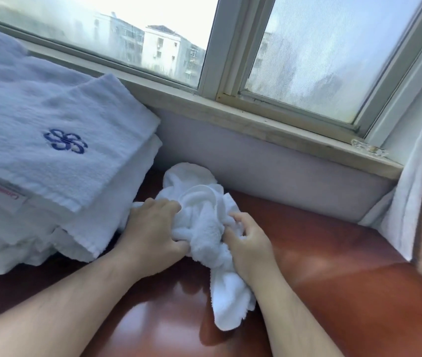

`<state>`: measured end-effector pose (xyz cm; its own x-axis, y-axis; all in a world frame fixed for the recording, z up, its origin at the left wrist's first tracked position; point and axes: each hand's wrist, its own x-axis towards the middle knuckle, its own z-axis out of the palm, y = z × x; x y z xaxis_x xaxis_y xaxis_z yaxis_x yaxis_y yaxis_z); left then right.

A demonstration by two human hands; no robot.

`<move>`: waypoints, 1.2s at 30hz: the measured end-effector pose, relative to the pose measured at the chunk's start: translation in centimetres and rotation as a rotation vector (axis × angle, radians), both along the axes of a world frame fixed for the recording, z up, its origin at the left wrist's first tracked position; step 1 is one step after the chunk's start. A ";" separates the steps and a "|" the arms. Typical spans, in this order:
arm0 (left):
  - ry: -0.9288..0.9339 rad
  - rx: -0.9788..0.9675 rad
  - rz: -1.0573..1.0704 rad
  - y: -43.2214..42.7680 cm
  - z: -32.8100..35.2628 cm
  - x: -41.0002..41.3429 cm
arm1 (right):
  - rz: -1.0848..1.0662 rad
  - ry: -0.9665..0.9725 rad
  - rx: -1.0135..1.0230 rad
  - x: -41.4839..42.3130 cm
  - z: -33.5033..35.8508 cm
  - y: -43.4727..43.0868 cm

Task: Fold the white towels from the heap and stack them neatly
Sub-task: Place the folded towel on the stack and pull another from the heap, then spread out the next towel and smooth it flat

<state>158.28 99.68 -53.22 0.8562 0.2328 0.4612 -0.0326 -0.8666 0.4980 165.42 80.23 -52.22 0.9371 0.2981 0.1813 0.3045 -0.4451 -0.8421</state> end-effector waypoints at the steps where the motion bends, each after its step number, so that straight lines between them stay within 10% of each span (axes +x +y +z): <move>1: 0.028 -0.006 -0.026 -0.1 0.0 -0.3 | -0.037 -0.019 -0.007 -0.2 -0.2 0.0; 7: 0.080 0.032 -0.080 -0.5 0.7 -3.7 | -0.336 -0.343 -0.312 -4.2 1.0 -0.9; 12: -0.052 0.179 -0.223 -1.3 6.6 -7.0 | 0.124 -0.201 -0.049 -7.7 8.6 -2.2; 15: -0.201 0.175 -0.206 -1.7 12.1 -9.0 | 0.283 -0.104 -0.244 -9.2 12.9 -2.7; 26: -0.173 0.284 0.094 -1.2 24.8 -14.7 | -0.168 -0.925 -0.118 -16.7 28.2 -5.2; 32: -0.258 -0.307 -0.058 -1.4 23.5 -16.2 | 0.007 -0.589 -0.326 -17.6 29.1 -7.7; 36: -0.211 0.070 -0.079 -0.3 22.6 -17.8 | 0.105 -0.597 -0.489 -17.7 27.2 -9.3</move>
<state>140.53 99.38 -30.63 0.7536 0.1303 0.6443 -0.1984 -0.8894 0.4119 147.68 70.91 -25.05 0.6844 0.5563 0.4713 0.7059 -0.6672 -0.2376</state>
